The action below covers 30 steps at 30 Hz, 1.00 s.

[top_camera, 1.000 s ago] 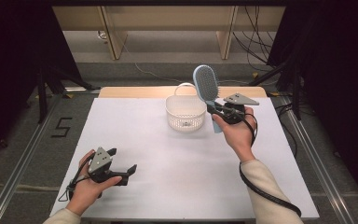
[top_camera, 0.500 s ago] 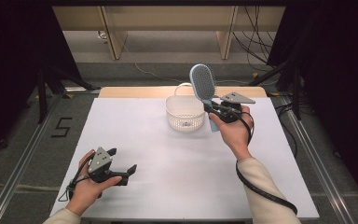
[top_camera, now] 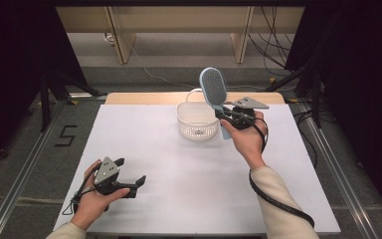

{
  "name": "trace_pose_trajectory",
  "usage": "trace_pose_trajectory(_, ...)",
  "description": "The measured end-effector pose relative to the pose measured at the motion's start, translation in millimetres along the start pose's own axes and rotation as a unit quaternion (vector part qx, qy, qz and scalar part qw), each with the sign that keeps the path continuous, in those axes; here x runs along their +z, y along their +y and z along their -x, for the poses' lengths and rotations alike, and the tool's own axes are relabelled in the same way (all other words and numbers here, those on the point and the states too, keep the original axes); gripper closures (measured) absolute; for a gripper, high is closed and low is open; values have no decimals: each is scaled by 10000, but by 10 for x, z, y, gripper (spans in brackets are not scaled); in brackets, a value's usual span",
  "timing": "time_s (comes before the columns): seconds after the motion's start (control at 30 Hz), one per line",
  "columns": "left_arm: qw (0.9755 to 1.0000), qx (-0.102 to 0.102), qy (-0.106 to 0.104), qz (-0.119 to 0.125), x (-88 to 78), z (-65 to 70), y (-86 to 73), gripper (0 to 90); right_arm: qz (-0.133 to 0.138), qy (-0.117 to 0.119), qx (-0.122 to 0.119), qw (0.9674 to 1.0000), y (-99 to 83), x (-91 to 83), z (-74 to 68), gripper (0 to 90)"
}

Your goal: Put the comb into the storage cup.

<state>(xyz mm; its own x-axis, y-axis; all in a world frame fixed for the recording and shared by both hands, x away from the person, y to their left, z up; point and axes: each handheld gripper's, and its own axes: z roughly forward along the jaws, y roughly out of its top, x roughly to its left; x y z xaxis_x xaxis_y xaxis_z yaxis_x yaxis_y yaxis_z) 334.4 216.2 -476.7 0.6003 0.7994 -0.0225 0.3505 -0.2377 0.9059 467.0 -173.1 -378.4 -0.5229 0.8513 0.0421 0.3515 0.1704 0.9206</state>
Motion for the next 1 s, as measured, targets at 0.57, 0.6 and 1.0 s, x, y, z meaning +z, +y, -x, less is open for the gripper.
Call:
trace_pose_trajectory(0.57,10000,2,-5,-1,-1,0,0,11,29,57,-155,9999,122,112,-37,707)
trace_pose_trajectory(0.6,10000,3,-5,-2,0,0,0,11,33,53,-158,9999,128,116,-35,706)
trace_pose_trajectory(1.0,10000,0,-7,3,0,0,0,11,38,52,-316,9995,185,188,-36,706)
